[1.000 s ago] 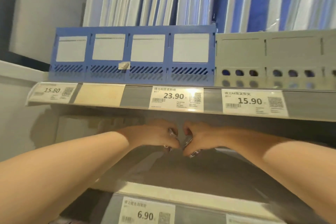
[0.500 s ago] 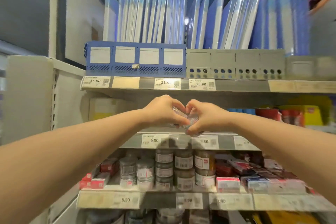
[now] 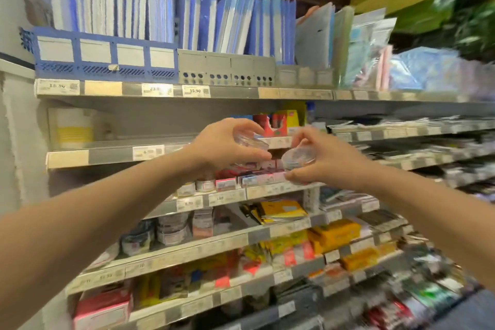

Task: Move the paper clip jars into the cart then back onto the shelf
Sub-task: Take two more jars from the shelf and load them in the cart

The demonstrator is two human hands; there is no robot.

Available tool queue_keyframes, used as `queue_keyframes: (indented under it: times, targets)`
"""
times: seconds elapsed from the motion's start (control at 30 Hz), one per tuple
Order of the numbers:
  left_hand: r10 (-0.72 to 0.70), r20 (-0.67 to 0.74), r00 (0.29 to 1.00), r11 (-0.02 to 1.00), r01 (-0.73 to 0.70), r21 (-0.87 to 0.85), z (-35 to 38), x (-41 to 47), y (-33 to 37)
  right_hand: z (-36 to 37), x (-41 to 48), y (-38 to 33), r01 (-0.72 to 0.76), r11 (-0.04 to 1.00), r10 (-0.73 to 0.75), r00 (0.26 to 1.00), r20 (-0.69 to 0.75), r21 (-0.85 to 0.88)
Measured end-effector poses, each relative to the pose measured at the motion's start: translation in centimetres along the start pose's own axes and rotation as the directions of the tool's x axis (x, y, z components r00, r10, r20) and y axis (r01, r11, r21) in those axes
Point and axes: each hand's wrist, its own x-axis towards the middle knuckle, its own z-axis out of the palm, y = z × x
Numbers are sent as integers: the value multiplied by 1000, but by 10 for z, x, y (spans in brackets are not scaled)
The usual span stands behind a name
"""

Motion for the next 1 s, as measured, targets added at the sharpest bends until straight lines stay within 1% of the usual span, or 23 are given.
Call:
queue_keyframes:
  times: [0.1,0.2,0.3,0.43,0.5,0.63,0.7,0.83,0.87,0.93,1.0]
  targets:
    - [89,72,993,993,-82,-89,36,-13,47,-40,-69,21,-87,996,87,994,-68,0]
    - [184,128,975,972,-161,-169,88,-23,102,-80,-144,46,-201,980,201,973,-114,8]
    - [263,191,946,952,-222,-210,149,-37,164,-120,-225,70,-315,949,308,942,-131,-34]
    - [365,280,888,900,-259,-350,236,-59,247,-164,-331,103,-454,886,435,884,-173,-91]
    - [422,325,846,866,-269,-421,280,-74,288,-177,-380,120,-520,847,496,848,-185,-111]
    - [521,379,765,801,-285,-526,360,-105,354,-188,-465,159,-628,770,584,764,-275,-110]
    - [542,431,722,791,-265,-551,399,-116,372,-185,-496,180,-698,705,653,708,-267,-126]
    - [529,623,577,828,-189,-527,490,-132,388,-158,-553,242,-811,582,776,578,-254,-65]
    - [526,662,534,838,-195,-509,520,-133,388,-145,-566,265,-841,538,809,532,-250,-53]
    - [537,700,471,841,-239,-485,559,-139,385,-121,-583,294,-875,482,851,481,-210,-51]
    - [543,742,392,839,-256,-479,612,-139,379,-95,-595,337,-915,403,898,402,-177,-32]
